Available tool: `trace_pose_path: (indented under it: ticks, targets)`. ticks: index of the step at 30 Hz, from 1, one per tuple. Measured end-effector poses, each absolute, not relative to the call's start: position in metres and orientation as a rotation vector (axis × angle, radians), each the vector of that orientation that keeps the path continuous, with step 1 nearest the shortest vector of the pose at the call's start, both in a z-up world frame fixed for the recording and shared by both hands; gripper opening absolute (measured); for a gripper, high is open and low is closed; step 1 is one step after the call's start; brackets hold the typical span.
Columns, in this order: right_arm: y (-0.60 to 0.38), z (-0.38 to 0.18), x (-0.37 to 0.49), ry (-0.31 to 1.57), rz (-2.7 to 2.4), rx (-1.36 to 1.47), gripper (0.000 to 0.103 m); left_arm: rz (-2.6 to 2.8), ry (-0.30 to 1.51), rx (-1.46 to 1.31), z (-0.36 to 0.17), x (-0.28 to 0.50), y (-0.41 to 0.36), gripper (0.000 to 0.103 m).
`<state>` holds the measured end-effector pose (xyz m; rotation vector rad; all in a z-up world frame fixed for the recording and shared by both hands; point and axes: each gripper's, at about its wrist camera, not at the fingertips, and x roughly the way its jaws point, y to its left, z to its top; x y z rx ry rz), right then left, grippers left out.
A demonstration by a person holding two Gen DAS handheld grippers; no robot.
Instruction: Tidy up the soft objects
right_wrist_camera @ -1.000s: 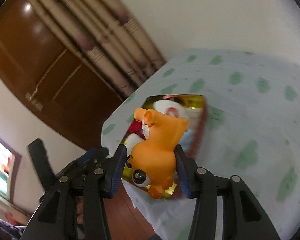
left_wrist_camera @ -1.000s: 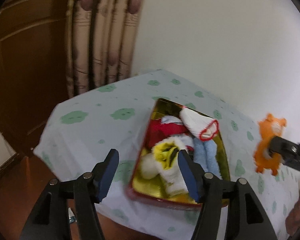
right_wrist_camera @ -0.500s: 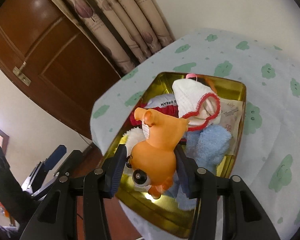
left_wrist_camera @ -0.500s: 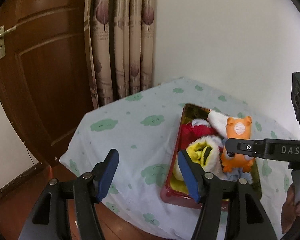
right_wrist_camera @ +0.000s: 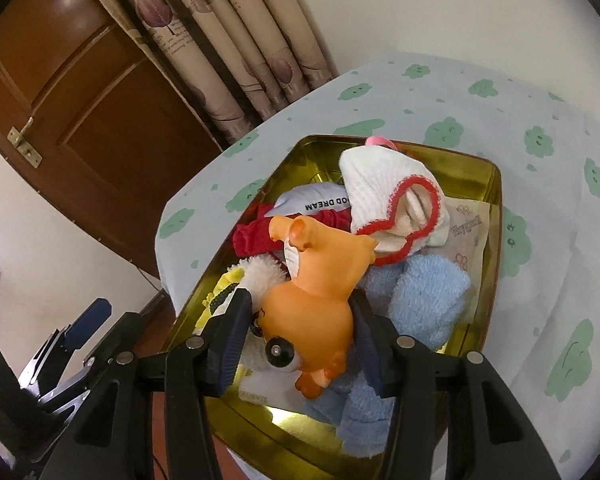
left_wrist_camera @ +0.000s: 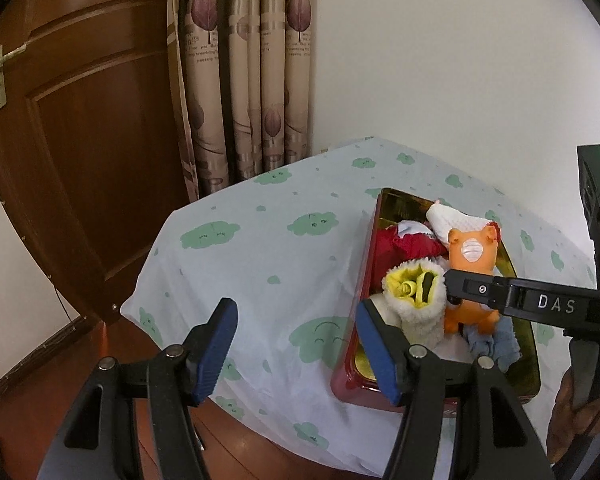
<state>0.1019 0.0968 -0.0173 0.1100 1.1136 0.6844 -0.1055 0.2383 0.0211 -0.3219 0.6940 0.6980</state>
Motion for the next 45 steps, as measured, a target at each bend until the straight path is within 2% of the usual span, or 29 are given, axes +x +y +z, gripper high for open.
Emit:
trace_pose_path:
  ticks: [9, 15, 17, 19, 23, 36, 42, 45]
  targets:
    - [0.086, -0.005, 0.095, 1.055, 0.635, 0.099, 0.052, 0.701, 0.713, -0.308, 0.018, -0.103, 0.237, 0.063]
    - [0.067, 0.029, 0.072, 0.911, 0.601, 0.124, 0.058, 0.709, 0.719, -0.292, 0.017, -0.102, 0.237, 0.063]
    - [0.061, 0.046, 0.049, 0.809, 0.557, 0.102, 0.069, 0.704, 0.71, -0.284, 0.018, -0.102, 0.235, 0.063]
    - [0.057, 0.06, 0.025, 0.706, 0.502, 0.063, 0.09, 0.699, 0.707, -0.272, 0.019, -0.101, 0.232, 0.063]
    - [0.059, 0.08, -0.021, 0.514, 0.385, -0.043, 0.101, 0.675, 0.688, -0.242, 0.025, -0.103, 0.224, 0.063]
    - [0.045, 0.093, -0.077, 0.371, 0.191, -0.032, 0.102, 0.583, 0.574, -0.174, 0.056, -0.13, 0.2, 0.063]
    - [0.034, 0.087, -0.085, 0.41, 0.136, 0.04, 0.102, 0.549, 0.554, -0.169, 0.058, -0.145, 0.194, 0.063]
    - [0.03, 0.086, -0.095, 0.359, 0.14, 0.052, 0.102, 0.525, 0.529, -0.164, 0.06, -0.151, 0.188, 0.063]
